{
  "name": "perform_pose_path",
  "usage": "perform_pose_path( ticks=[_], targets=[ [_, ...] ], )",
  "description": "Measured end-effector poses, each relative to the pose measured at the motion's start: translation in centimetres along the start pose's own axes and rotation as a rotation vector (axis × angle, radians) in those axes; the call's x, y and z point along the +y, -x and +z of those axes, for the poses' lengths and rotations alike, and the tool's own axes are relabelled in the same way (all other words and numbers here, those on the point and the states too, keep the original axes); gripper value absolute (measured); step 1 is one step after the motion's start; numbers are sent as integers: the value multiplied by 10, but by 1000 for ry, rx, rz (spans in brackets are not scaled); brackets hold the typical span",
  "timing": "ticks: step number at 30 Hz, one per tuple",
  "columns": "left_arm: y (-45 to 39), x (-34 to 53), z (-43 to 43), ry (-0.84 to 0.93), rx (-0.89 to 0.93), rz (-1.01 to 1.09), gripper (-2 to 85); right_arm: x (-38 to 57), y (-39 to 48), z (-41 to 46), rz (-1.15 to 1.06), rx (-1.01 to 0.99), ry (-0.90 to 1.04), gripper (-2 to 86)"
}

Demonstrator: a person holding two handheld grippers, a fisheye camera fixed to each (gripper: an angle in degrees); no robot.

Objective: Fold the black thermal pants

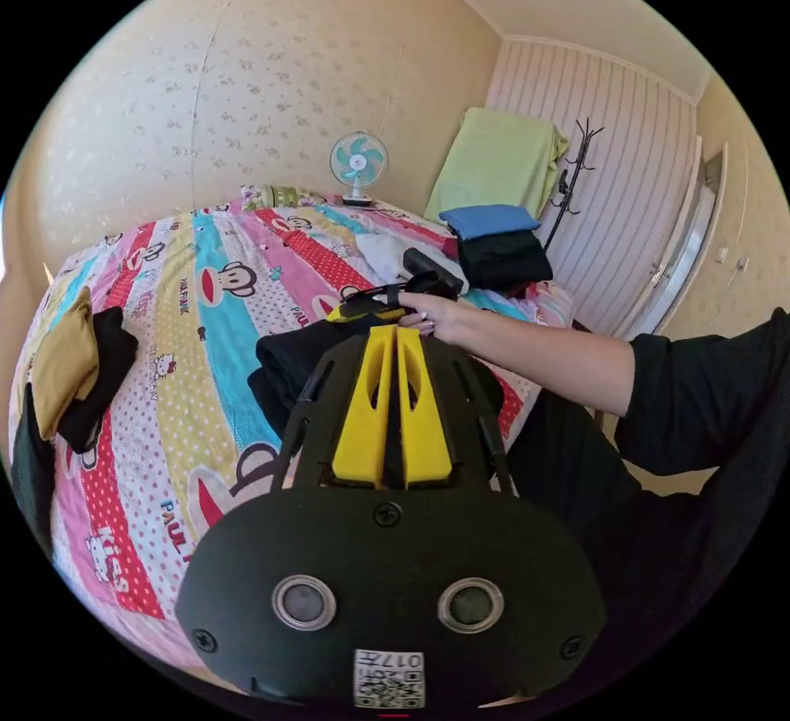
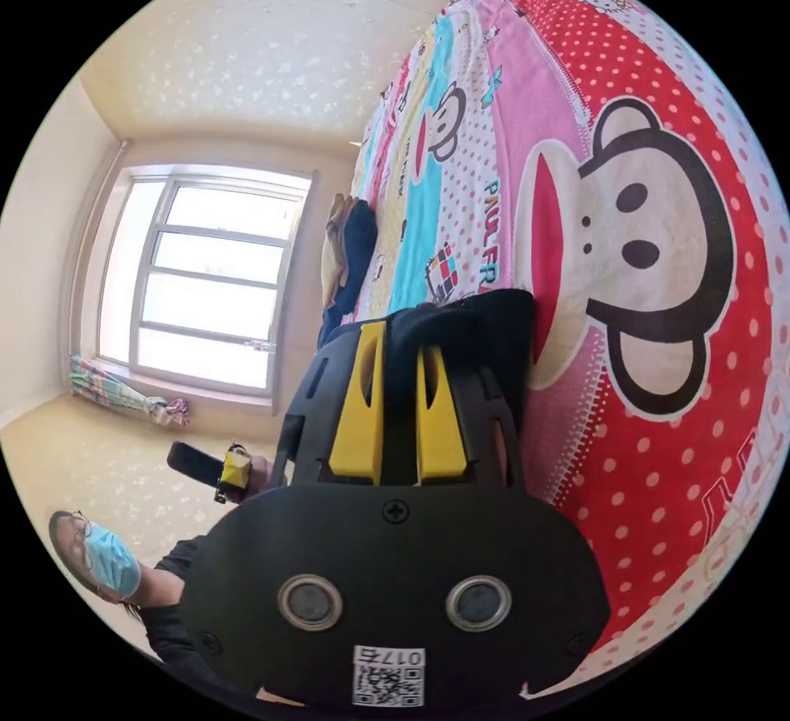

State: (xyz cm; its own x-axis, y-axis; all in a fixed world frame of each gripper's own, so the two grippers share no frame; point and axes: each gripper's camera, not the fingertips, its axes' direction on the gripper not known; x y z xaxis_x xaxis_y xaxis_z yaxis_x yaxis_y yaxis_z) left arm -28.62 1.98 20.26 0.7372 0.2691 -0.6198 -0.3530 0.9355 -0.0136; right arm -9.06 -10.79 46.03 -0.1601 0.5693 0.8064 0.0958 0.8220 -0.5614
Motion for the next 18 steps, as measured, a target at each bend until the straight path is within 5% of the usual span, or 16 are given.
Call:
perform_pose_path(
  ticks=[3, 11, 18],
  targets=[
    [28, -12, 100, 319, -59, -39, -9, 55, 46, -66, -148, 90, -110, 137],
    [43, 35, 122, 142, -59, -84, -9, 287, 39, -107, 59, 22, -407, 207],
    [65, 41, 120, 143, 16, -148, -7, 310, 34, -57, 94, -121, -610, 278]
  ],
)
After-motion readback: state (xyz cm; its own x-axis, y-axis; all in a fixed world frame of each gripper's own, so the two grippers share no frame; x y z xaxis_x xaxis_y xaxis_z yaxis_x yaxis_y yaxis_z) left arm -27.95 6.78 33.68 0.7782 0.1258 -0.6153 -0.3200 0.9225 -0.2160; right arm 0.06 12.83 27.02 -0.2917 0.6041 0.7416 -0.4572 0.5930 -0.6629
